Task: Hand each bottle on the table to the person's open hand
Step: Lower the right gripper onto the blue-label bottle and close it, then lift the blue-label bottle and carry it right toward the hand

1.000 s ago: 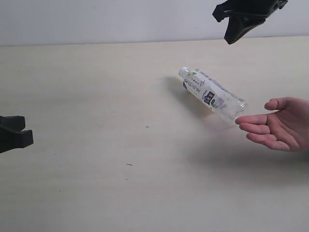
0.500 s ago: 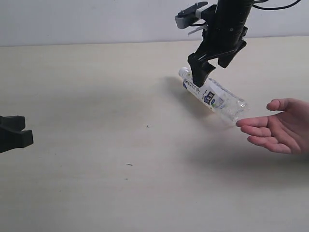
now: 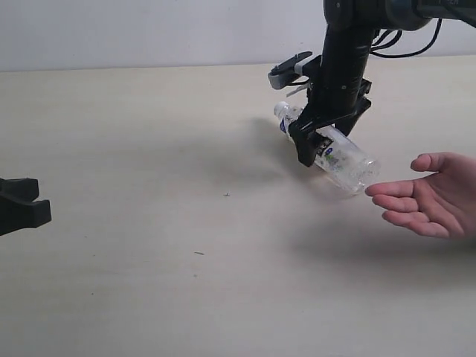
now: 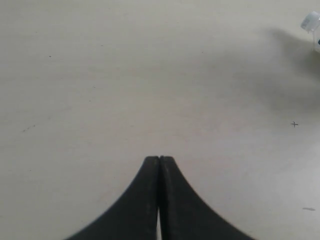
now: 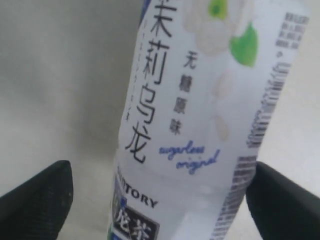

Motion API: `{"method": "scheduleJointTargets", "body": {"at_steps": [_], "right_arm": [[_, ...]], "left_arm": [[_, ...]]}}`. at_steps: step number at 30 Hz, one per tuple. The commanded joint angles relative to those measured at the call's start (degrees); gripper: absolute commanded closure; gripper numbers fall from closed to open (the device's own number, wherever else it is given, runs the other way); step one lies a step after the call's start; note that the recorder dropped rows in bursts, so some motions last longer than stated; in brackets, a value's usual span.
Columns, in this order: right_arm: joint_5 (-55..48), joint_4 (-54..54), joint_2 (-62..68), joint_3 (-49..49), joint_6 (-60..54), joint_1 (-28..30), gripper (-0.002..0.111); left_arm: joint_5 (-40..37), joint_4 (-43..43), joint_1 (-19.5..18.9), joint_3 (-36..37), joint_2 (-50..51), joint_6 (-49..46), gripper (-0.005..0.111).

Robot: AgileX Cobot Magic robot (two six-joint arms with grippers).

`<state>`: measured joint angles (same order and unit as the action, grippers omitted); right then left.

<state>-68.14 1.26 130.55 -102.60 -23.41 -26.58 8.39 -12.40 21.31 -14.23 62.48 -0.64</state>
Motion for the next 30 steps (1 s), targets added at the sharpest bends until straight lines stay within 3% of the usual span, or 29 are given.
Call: {"method": "scheduleJointTargets", "body": {"at_steps": [1,10,11,12,14,15,18,30], "right_arm": [[2.6,-0.3,0.8,-0.5,0.1,-0.1,0.02],[3.8,-0.3,2.2,-0.5,0.1,-0.1,0.025],[3.8,-0.3,2.3,-0.5,0.1,-0.1,0.029],[3.9,-0.3,2.3,-0.5,0.4,-0.1,0.035],[3.6,-0.3,2.0,-0.5,0.8,-0.1,0.057],[3.3,-0.3,1.6,-0.7,0.8,-0.1,0.075],[3.0,-0.3,-1.5,-0.7,3.9,-0.1,0.108],[-1.8,-0.3,-20.2,-0.7,11.9,-0.1,0.108]], "left_arm": [[0.1,-0.5,-0.2,0.2,-0.5,0.0,0.107],[0.1,-0.5,-0.2,0.2,-0.5,0.0,0.107],[0.1,-0.5,-0.2,0.2,-0.5,0.0,0.107],[0.1,-0.5,-0.2,0.2,-0.5,0.0,0.107],[0.1,-0.5,-0.2,0.2,-0.5,0.0,0.107],[0.1,-0.5,-0.2,0.2,-0.5,0.0,0.107],[0.1,-0.5,-0.2,0.2,-0.5,0.0,0.107],[0.1,-0.5,-0.2,0.2,-0.5,0.0,0.107]]}}
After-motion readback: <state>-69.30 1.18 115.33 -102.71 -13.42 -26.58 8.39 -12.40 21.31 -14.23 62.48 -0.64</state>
